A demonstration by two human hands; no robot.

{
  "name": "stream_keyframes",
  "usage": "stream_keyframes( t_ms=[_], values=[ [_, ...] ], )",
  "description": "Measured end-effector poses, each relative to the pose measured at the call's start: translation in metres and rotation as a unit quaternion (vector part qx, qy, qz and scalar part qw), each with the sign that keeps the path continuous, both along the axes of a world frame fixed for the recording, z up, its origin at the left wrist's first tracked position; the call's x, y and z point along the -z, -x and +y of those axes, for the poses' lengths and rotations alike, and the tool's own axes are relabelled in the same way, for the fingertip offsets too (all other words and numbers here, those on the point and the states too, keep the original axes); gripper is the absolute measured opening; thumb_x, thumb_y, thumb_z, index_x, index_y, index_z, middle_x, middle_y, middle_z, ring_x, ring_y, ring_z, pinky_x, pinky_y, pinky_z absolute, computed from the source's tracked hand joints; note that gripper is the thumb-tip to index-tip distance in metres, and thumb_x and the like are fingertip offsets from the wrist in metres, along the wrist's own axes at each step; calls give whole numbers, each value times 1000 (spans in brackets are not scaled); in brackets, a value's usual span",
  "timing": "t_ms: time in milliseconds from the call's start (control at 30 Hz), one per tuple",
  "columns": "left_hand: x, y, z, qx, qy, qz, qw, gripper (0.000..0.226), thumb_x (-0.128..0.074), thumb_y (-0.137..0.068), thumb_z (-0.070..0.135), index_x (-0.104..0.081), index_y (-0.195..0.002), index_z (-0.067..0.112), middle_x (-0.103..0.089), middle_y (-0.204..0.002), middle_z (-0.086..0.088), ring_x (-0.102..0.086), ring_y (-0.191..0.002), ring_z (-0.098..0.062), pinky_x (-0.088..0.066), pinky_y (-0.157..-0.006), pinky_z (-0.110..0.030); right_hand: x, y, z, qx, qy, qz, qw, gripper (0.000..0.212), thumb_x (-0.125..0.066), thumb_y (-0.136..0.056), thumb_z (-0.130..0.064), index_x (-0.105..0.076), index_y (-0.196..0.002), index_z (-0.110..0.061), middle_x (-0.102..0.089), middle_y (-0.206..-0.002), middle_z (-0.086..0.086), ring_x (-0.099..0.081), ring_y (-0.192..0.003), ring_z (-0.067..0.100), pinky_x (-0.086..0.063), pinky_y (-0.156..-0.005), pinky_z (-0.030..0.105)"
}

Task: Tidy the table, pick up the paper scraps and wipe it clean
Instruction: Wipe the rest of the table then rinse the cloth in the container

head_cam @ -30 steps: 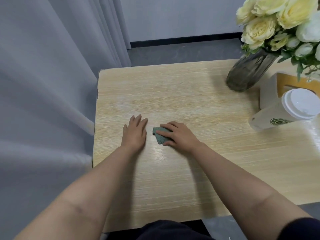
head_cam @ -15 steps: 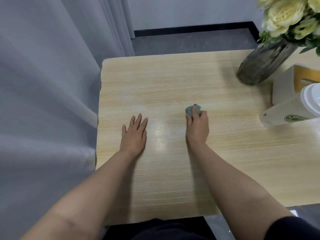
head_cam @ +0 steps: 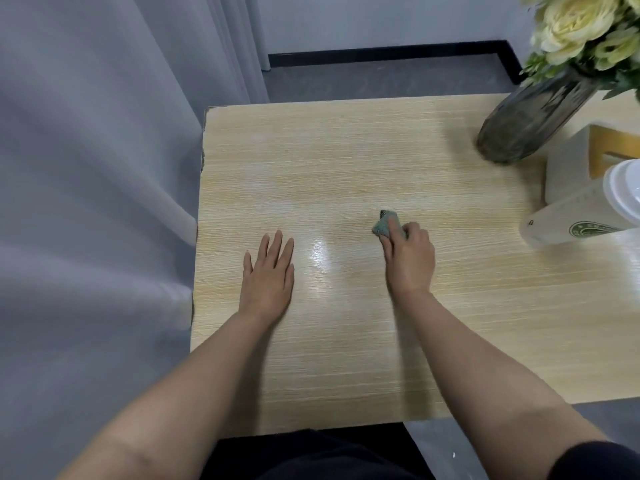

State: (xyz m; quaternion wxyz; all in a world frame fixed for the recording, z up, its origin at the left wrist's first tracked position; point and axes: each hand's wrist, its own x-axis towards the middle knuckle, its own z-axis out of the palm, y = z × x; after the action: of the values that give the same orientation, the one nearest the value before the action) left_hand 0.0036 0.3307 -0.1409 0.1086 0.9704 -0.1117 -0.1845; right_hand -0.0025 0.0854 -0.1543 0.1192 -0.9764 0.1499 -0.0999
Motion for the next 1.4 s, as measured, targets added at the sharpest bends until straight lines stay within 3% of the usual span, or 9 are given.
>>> stream_keyframes(
  t_ms=[133,300,433,633,733,833,1133,1267,1400],
  values=[
    [0,4,2,4,-3,6,1000,51,-17,-103,31,-2,-151,27,11,-158,6,14,-145,-14,4,-117,-42,-5,10,67,-126,-77,8,989,26,-52,-93,-30,-58,-115,-17,-54,-91,3,-47,-76,8,-40,-63,29],
    [0,6,6,9,-4,11,1000,51,-17,-103,32,-1,-151,29,11,-158,8,14,-145,-13,3,-118,-41,1,22,77,-329,10,-37,944,36,-52,-89,-34,-65,-115,-14,-62,-88,8,-56,-69,25,-43,-54,30],
    [1,7,5,9,-8,0,1000,51,-17,-103,30,-1,-151,27,9,-159,5,13,-145,-15,2,-117,-43,-2,13,22,-251,42,-21,967,35,-71,-81,-30,-66,-112,-14,-61,-85,10,-56,-68,29,-41,-56,32],
    [1,9,3,6,-21,-1,1000,51,-16,-103,29,0,-151,25,10,-159,3,13,-145,-17,3,-117,-44,-1,25,8,-43,-53,60,996,37,-47,-95,-32,-56,-127,-14,-57,-116,16,-53,-103,33,-43,-83,38],
    [1,9,1,3,-17,7,1000,51,-16,-103,28,0,-151,25,11,-158,3,14,-145,-17,3,-117,-44,-1,40,68,-166,-104,25,980,33,-43,-96,-42,-59,-116,-21,-58,-98,-1,-53,-83,5,-39,-72,28],
    [2,11,2,7,-19,12,1000,51,-15,-103,29,2,-151,25,13,-158,4,14,-145,-17,3,-118,-44,-2,58,100,-308,-48,-5,950,33,-49,-90,-35,-65,-113,-16,-61,-90,4,-56,-75,18,-42,-60,29],
    [2,17,12,26,-12,4,1000,51,-15,-103,31,1,-151,27,12,-158,6,14,-145,-15,3,-118,-41,10,58,74,-382,-35,27,923,38,-45,-94,-27,-56,-129,-14,-56,-132,13,-53,-122,29,-39,-106,41],
    [2,24,14,22,-14,5,1000,51,-15,-103,30,1,-151,25,12,-158,6,14,-145,-15,4,-117,-41,12,61,34,-298,-54,57,951,44,-43,-99,-19,-38,-142,-22,-32,-152,0,-24,-141,14,-23,-117,35],
    [1,36,10,1,-13,8,1000,51,-14,-103,31,3,-151,26,14,-158,6,15,-145,-15,5,-117,-42,6,70,4,-105,-87,26,990,45,-54,-92,-3,-48,-136,-10,-41,-145,15,-36,-136,30,-33,-111,44]
  ],
)
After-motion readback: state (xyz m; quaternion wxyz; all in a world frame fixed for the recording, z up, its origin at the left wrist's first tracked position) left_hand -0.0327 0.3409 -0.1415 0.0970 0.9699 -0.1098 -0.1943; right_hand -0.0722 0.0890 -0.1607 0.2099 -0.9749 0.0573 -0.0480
